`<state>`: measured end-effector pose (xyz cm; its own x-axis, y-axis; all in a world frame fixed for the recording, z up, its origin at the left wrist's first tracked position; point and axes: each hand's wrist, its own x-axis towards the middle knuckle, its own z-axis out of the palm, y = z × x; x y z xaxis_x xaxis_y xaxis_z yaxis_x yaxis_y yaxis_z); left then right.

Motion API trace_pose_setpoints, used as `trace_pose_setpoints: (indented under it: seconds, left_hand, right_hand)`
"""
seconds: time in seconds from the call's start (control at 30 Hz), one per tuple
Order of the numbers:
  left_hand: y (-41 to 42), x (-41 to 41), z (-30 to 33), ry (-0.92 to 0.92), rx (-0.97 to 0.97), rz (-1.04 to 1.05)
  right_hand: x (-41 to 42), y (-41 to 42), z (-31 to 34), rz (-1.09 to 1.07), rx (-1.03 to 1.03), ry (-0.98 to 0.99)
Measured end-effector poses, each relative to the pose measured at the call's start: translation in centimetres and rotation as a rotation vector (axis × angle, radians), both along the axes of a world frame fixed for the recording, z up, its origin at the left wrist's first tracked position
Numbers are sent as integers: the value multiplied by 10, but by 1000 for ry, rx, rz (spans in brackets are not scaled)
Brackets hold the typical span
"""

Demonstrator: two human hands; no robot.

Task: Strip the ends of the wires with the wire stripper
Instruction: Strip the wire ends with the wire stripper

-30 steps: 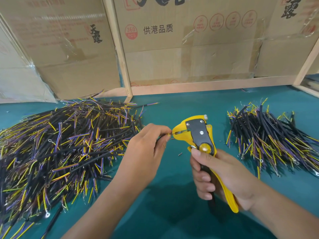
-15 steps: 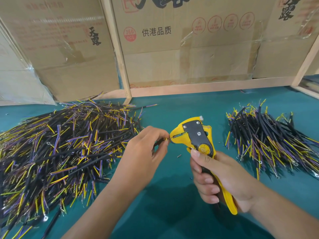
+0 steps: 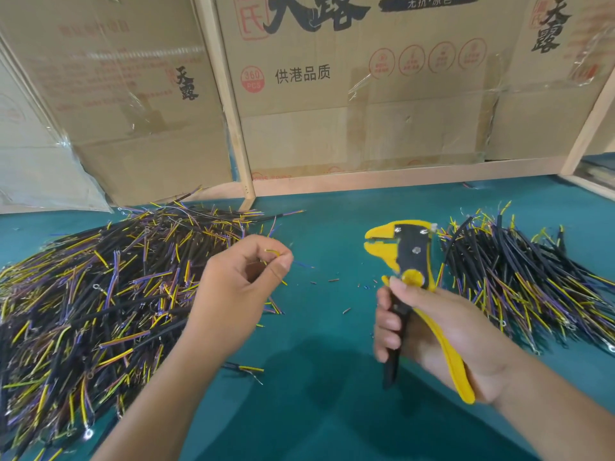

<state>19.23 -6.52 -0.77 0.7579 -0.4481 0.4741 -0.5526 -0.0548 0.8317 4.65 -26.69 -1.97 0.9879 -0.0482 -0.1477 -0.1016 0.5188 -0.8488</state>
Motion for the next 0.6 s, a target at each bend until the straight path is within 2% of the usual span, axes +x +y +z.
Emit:
trace_pose_setpoints:
  seconds: [0.2, 0.33, 0.6]
  left_hand:
    - [-6, -13, -1, 120, -63, -110]
    - [-9, -21, 4, 190, -139, -174]
    - [-11, -23, 2, 284, -139, -225]
  right_hand:
    - [0, 4, -11, 178, -39, 58]
    - [-1, 6, -14, 211, -44, 30]
    - [-6, 7, -15, 325, 19, -103]
